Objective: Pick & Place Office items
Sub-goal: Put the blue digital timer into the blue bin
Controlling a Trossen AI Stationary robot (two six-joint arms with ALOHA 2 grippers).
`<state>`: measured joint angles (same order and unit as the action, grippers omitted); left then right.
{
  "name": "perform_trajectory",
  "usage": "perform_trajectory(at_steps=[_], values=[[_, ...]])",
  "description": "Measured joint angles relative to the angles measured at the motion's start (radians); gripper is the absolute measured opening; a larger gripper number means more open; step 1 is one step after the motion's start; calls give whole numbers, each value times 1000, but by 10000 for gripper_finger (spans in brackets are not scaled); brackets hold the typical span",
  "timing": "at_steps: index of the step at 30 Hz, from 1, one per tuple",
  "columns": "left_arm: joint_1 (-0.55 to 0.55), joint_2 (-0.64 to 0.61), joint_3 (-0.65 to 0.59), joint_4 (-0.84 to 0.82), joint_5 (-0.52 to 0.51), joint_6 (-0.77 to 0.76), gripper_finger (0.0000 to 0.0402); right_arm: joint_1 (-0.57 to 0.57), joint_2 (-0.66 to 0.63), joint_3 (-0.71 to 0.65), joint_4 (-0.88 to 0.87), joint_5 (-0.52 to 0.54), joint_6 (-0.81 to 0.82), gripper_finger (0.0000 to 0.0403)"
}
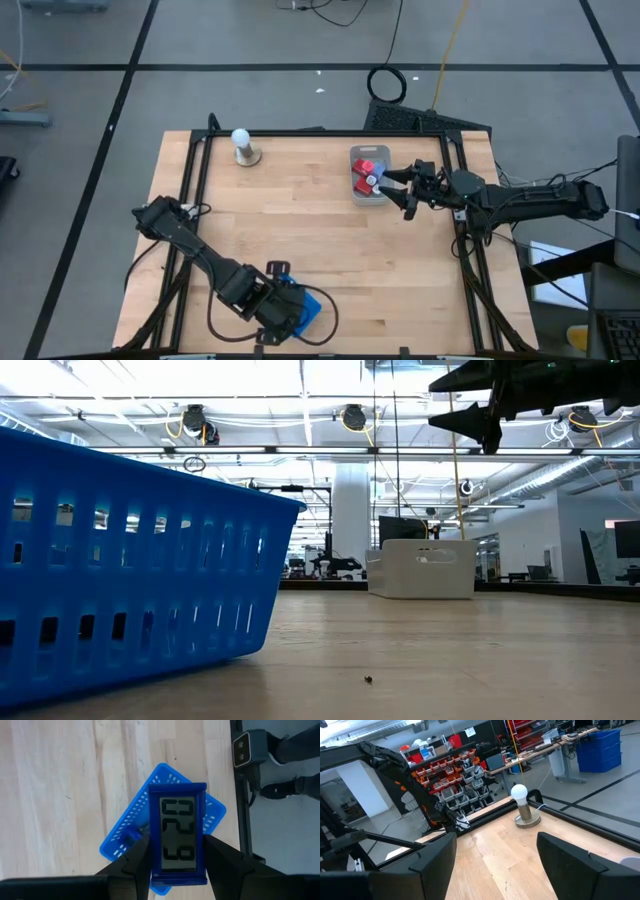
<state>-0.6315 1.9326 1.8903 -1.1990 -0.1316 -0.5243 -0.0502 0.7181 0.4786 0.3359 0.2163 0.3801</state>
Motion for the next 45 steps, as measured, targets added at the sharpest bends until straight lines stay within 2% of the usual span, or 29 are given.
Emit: perform_trajectory(at_steps=[26,45], values=[[-8,0,-351,378,36,-30,148,0,0,0,1,-3,0,267],[10,0,-566,518,50,-63,149,0,0,0,1,-4,-3,267]])
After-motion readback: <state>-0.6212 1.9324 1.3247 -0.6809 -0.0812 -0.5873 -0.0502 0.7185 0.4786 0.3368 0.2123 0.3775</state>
